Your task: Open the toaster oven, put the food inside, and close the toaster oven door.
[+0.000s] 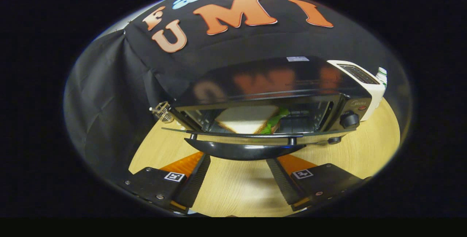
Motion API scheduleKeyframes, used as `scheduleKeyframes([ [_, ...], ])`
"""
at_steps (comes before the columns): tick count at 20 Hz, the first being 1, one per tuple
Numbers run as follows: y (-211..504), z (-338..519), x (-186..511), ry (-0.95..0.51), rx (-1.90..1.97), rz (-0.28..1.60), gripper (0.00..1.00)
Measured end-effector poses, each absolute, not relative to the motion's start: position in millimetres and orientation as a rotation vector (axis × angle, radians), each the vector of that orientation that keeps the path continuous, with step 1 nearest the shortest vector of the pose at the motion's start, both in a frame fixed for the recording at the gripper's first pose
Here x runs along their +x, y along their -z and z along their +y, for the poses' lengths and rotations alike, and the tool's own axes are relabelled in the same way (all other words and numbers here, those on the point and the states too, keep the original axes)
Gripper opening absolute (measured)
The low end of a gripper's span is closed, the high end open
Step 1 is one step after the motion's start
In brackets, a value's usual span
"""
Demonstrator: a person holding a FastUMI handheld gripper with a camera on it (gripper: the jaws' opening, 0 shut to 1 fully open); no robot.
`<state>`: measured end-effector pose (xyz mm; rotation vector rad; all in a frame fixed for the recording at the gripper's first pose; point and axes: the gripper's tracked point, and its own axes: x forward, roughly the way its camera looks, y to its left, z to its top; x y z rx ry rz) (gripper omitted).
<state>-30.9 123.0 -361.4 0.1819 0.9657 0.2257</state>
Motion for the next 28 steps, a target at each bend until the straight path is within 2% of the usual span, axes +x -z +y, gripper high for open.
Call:
scheduleKeyframes([
  [5,337.2,119.7,1.4,-0.19,0.216,0.892,0.91],
  [11,314.4,115.2,-8.6,-0.19,0.19,0.858,0.92],
  [18,193.4,84.1,16.0,-0.21,0.123,0.569,0.92],
  [28,48.4,40.0,20.4,-0.141,0.036,0.233,0.92],
])
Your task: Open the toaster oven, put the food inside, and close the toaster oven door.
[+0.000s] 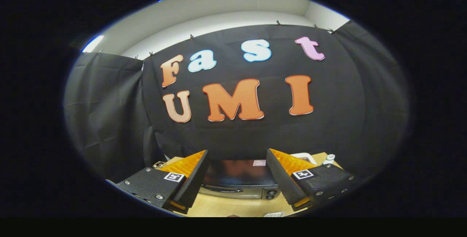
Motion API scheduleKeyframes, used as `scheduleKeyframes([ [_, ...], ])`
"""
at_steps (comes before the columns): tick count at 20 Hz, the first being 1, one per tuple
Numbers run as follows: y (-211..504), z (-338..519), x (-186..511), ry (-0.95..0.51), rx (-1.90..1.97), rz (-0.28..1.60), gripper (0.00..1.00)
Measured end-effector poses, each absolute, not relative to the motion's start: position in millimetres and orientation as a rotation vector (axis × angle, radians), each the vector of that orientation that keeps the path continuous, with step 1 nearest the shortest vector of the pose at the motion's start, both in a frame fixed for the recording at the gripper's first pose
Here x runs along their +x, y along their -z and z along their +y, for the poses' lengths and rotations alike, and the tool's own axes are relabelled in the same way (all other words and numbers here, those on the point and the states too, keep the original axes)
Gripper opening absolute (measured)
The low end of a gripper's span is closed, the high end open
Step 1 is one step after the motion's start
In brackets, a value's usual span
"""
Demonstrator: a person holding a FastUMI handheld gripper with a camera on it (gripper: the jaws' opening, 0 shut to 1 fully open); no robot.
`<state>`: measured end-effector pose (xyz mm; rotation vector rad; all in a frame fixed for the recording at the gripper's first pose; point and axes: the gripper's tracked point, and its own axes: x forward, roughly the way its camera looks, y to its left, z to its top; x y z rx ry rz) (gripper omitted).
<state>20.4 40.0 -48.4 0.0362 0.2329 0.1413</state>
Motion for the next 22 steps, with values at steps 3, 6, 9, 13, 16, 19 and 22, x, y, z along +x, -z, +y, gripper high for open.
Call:
scheduleKeyframes([
  [3,8.5,39.1,15.7,-0.138,0.013,0.156,0.93],
  [6,-17.8,34.5,10.7,-0.125,-0.019,0.113,0.95],
  [9,-43.0,33.2,4.0,-0.12,-0.02,0.069,0.96],
  [13,-69.6,24.8,1.7,-0.106,-0.034,0.002,0.97],
  [16,-78.3,28.4,0.6,-0.13,-0.03,-0.035,0.97],
  [19,-89.0,24.0,-0.4,-0.124,-0.019,-0.075,0.97],
  [22,-90.2,22.6,-0.4,-0.117,-0.014,-0.083,0.97],
])
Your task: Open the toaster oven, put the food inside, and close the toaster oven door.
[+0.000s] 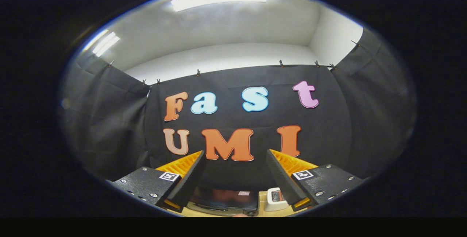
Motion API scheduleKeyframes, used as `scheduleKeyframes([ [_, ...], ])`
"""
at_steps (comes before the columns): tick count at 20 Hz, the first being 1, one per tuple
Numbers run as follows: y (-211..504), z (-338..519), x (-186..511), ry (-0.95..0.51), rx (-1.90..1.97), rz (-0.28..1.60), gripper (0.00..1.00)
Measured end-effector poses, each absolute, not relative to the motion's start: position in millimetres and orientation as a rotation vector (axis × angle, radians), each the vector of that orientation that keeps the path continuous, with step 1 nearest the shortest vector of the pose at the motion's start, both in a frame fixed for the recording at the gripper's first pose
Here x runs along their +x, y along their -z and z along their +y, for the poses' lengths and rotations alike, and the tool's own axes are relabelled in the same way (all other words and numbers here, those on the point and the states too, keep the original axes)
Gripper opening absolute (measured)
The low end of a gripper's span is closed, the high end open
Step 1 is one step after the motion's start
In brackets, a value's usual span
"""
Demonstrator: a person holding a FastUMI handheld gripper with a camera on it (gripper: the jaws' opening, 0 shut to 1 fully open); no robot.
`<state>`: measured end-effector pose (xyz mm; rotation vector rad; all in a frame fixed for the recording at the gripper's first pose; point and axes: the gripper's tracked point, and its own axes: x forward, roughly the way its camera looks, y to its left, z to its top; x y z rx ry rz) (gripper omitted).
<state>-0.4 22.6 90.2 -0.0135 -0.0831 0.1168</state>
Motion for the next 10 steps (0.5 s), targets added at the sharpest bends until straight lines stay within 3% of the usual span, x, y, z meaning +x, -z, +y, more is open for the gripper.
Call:
scheduleKeyframes([
  [10,-92.7,21.9,-1.1,-0.11,-0.053,-0.111,0.97],
])
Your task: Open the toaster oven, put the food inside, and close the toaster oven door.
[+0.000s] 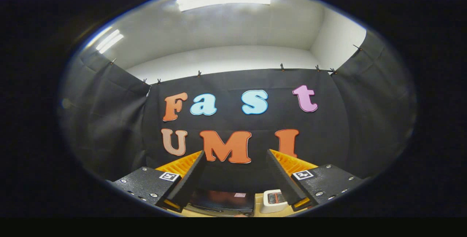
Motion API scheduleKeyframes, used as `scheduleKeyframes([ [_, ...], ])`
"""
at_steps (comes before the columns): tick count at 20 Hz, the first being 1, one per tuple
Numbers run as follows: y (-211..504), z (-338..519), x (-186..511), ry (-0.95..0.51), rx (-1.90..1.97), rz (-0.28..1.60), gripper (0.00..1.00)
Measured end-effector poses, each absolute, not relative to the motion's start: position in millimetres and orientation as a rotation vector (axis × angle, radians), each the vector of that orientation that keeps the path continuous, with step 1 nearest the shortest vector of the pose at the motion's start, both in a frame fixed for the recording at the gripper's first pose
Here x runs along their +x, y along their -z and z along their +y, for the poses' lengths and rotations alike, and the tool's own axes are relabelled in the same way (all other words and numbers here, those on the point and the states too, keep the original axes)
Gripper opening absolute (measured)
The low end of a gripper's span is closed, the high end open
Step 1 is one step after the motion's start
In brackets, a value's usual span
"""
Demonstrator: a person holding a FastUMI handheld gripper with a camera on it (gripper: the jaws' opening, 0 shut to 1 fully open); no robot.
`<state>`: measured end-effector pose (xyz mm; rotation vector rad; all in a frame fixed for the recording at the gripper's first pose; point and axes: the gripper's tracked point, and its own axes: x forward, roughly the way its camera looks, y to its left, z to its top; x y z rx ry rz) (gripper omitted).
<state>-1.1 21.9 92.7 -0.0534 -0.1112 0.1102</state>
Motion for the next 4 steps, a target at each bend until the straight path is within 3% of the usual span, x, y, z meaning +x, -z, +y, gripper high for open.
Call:
scheduleKeyframes([
  [4,-90.8,20.4,0.3,-0.102,-0.053,-0.106,0.96],
])
